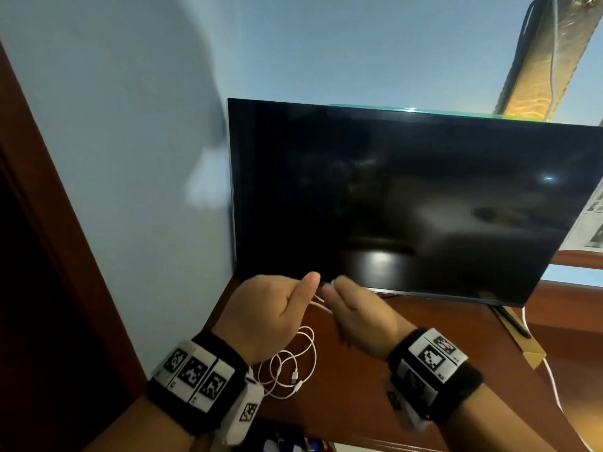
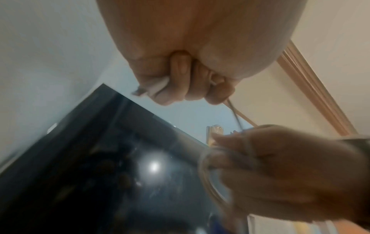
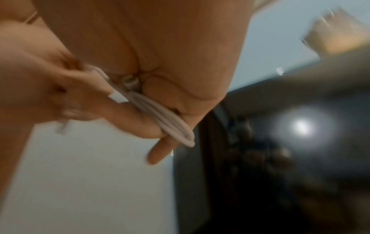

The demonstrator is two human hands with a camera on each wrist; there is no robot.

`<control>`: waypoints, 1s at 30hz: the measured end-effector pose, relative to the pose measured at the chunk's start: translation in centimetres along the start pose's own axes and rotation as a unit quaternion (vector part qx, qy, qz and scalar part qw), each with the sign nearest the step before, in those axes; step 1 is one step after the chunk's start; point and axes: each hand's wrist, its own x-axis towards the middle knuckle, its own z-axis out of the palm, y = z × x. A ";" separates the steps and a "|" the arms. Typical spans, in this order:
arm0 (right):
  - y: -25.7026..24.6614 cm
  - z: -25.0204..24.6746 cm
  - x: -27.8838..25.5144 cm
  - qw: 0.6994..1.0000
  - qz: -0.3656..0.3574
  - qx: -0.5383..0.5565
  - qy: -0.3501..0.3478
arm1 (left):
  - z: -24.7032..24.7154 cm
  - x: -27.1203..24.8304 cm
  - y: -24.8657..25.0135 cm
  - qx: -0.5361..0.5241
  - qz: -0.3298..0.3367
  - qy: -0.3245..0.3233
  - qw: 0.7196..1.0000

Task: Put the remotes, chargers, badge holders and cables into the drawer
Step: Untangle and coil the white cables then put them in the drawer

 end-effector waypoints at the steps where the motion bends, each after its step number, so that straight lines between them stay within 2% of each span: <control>1: -0.3 0.6 -0.5 0.998 0.014 0.047 -0.027 | -0.5 0.6 -0.2 0.038 0.017 0.023 0.999; 3: -1.3 1.1 -1.3 0.982 0.027 0.177 -0.062 | -0.7 1.5 -1.0 0.052 0.003 0.039 0.998; 4: -1.9 1.1 -1.6 0.964 0.021 0.254 -0.077 | -0.5 1.7 -1.5 0.027 -0.026 0.031 0.999; 6: -3.0 0.8 -2.1 0.912 -0.011 0.398 -0.100 | 0.1 1.8 -2.4 -0.060 -0.107 -0.010 0.992; 8: -4.1 0.6 -2.4 0.870 -0.046 0.480 -0.104 | 0.7 1.2 -2.1 -0.152 -0.162 -0.045 0.974; 12: -5.2 0.5 -2.4 0.818 -0.065 0.568 -0.056 | 2.3 -0.1 -0.8 -0.273 -0.211 -0.035 0.938; 15: -5.2 0.3 -1.9 0.781 -0.069 0.621 -0.011 | 3.3 -0.6 -0.3 -0.317 -0.223 -0.025 0.922; 19: -5.1 0.1 -1.8 0.758 -0.061 0.649 0.011 | 3.3 -1.2 0.7 -0.294 -0.232 0.008 0.927; 22: -4.9 0.6 -1.5 0.748 -0.032 0.661 0.055 | 2.9 -1.7 1.3 -0.256 -0.242 0.031 0.935; 25: -4.6 0.9 -1.6 0.738 -0.013 0.670 0.080 | 2.4 -2.0 1.7 -0.247 -0.257 0.068 0.932; 30: -4.0 0.8 -1.7 0.666 -0.005 0.746 0.032 | 1.9 -1.8 1.2 -0.270 -0.272 0.108 0.917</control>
